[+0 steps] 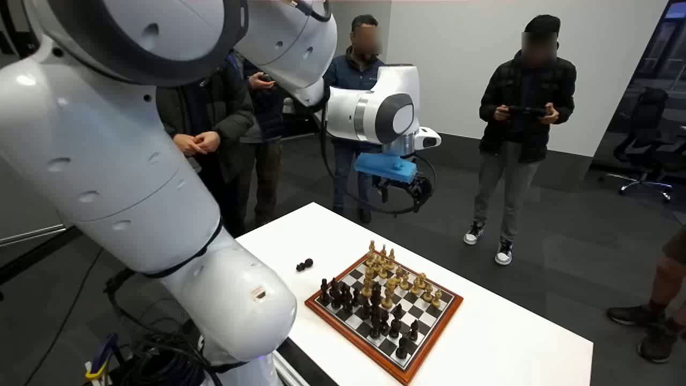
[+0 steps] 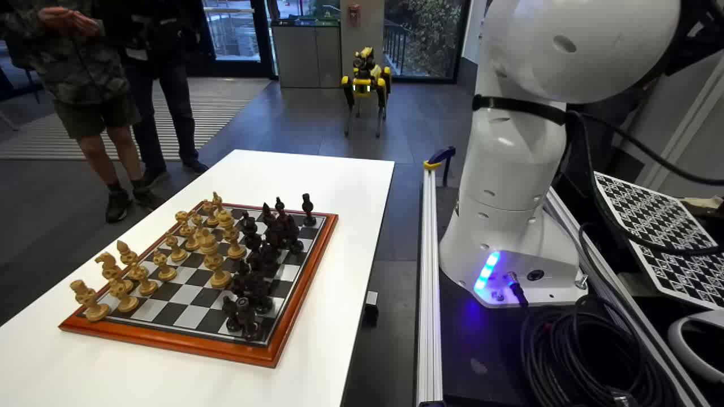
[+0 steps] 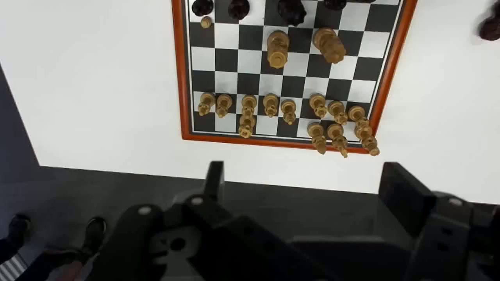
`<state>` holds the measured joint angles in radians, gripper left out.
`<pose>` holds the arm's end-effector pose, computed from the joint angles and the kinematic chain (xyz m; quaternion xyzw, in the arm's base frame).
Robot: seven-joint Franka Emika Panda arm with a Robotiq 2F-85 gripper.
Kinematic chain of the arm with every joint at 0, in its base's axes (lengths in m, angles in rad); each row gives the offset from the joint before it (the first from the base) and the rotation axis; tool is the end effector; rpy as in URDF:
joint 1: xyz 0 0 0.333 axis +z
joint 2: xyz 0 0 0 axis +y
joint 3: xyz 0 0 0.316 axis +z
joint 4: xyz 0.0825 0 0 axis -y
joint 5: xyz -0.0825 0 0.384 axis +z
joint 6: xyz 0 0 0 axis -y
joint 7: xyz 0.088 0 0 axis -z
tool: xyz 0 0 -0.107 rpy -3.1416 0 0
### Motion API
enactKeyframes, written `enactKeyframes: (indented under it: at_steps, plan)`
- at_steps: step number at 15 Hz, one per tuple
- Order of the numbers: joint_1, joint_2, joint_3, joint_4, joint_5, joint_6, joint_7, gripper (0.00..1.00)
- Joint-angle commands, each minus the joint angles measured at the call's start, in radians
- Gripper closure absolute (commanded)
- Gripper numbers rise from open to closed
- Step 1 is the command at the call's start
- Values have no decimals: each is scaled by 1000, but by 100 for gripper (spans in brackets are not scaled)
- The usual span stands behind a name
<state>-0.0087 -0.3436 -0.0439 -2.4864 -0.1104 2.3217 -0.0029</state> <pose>0.4438 -0.0257 0.4301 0.9953 0.0098 0.0883 0.0385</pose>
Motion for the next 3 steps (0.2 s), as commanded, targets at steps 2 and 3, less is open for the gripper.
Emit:
enactKeyframes:
  at_steps: [2,3]
  plan:
    - [-10,0,10,1,5,-2,-4,0]
    - [-10,0,10,1,5,-2,-4,0]
